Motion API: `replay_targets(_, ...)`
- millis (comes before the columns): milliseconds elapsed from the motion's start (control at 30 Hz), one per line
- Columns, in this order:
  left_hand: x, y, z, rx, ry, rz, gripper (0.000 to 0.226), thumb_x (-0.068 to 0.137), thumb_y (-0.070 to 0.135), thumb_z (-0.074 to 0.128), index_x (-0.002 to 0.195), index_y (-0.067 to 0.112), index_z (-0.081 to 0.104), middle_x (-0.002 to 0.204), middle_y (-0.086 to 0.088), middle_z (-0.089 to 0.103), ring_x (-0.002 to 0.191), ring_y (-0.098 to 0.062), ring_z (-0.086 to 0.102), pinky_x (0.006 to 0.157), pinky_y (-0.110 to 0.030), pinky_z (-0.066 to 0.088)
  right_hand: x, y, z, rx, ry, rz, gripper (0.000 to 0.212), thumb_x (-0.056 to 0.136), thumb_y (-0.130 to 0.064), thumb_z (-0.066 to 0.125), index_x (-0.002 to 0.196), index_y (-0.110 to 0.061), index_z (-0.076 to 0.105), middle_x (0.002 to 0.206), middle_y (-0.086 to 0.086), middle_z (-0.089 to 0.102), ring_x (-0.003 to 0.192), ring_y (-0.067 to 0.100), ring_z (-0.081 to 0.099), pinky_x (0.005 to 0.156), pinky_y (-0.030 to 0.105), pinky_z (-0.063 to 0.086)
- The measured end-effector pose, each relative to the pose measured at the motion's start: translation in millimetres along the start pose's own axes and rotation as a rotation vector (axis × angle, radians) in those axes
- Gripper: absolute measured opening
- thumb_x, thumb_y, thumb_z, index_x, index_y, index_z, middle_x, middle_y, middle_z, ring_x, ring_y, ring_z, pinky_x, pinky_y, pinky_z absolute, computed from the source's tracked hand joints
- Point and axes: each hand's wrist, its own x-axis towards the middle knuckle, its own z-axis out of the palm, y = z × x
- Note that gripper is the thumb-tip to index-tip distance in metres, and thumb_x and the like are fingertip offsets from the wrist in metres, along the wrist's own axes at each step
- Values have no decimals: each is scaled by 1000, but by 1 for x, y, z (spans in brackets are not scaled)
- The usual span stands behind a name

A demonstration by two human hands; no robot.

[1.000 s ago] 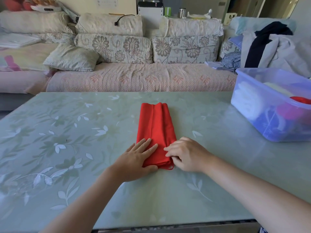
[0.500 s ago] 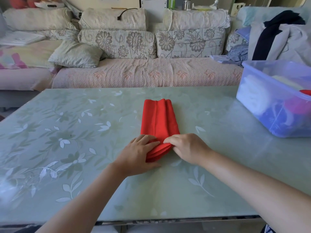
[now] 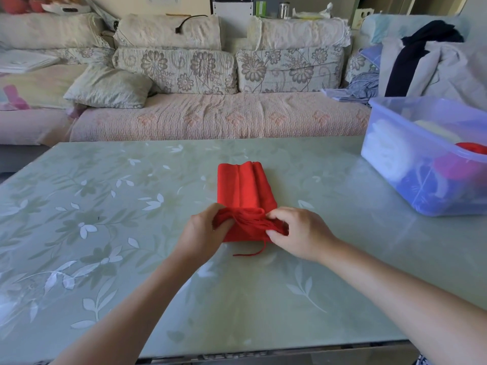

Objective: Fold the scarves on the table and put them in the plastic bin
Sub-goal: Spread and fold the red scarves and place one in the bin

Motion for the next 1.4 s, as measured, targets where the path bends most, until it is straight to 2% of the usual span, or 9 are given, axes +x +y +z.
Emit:
replay_targets(200, 19, 5, 6, 6, -6, -250, 15, 89, 33, 65, 88, 18, 64, 74, 4, 63, 67, -11, 58, 55, -22, 38, 7, -4, -14, 105, -354, 66, 108, 73, -51, 77, 155, -47, 6, 146, -23, 36, 133, -6, 37, 111, 22, 33)
replay_targets(467, 29, -2, 15, 116, 19, -233, 27, 87, 34, 68, 107, 17, 63, 96, 2, 61, 86, -17, 56, 68, -27, 43, 38, 7, 14, 120, 63, 297, 32, 91, -37, 69, 122, -32, 63, 104, -11, 71, 97, 17, 66, 85, 33, 52)
replay_targets(567, 32, -5, 16, 309, 163, 202, 35, 80, 17, 72, 114, 18, 63, 112, 0, 59, 103, -24, 50, 84, -38, 47, 46, 10, 21, 34, 85, 314, 32, 90, -39, 69, 119, -32, 60, 107, -8, 72, 99, 19, 66, 83, 34, 52)
replay_targets(667, 35, -3, 16, 407, 19, 620, 28, 86, 15, 52, 105, 20, 71, 110, 5, 67, 101, -21, 60, 81, -34, 49, 53, 14, 25, -102, 126, 239, 33, 87, -35, 70, 117, -28, 56, 108, -6, 67, 97, 21, 66, 77, 35, 51)
replay_targets(767, 27, -10, 19, 439, -158, 483, 45, 92, 34, 37, 123, 20, 67, 128, 4, 65, 119, -19, 59, 98, -35, 50, 56, 24, 29, -292, 173, 47, 27, 82, -22, 75, 104, -23, 59, 101, -4, 57, 83, 23, 63, 58, 35, 50)
replay_targets(833, 22, -17, 18, 457, -273, 337, 67, 90, 55, 25, 144, 23, 48, 148, 7, 46, 139, -13, 40, 113, -30, 30, 55, 33, 30, -330, 240, -88, 19, 80, -14, 75, 92, -20, 62, 93, -2, 55, 76, 23, 60, 48, 33, 47)
replay_targets(1033, 27, -26, 11, 508, -379, 310, 89, 78, 74, 18, 154, 28, 23, 159, 13, 22, 148, -3, 16, 119, -21, 5, 49, 49, 23, -423, 139, -529, 29, 84, -6, 46, 96, -11, 72, 91, 3, 65, 72, 26, 61, 51, 35, 49)
replay_targets(1200, 28, -28, 11, 434, -378, 268, 92, 74, 74, 30, 153, 27, 29, 158, 11, 28, 147, -5, 19, 120, -24, 8, 36, 43, 16, -454, -145, -348, 56, 82, -45, 55, 127, -11, 63, 111, 0, 70, 90, 24, 69, 68, 38, 57)
replay_targets(1400, 20, -21, 8, 328, -285, 258, 64, 79, 52, 62, 136, 23, 55, 135, 4, 43, 125, -18, 41, 103, -34, 42, 34, 30, 9, -450, -148, -193, 22, 91, -27, 51, 106, -14, 60, 95, 2, 70, 83, 33, 65, 71, 38, 46)
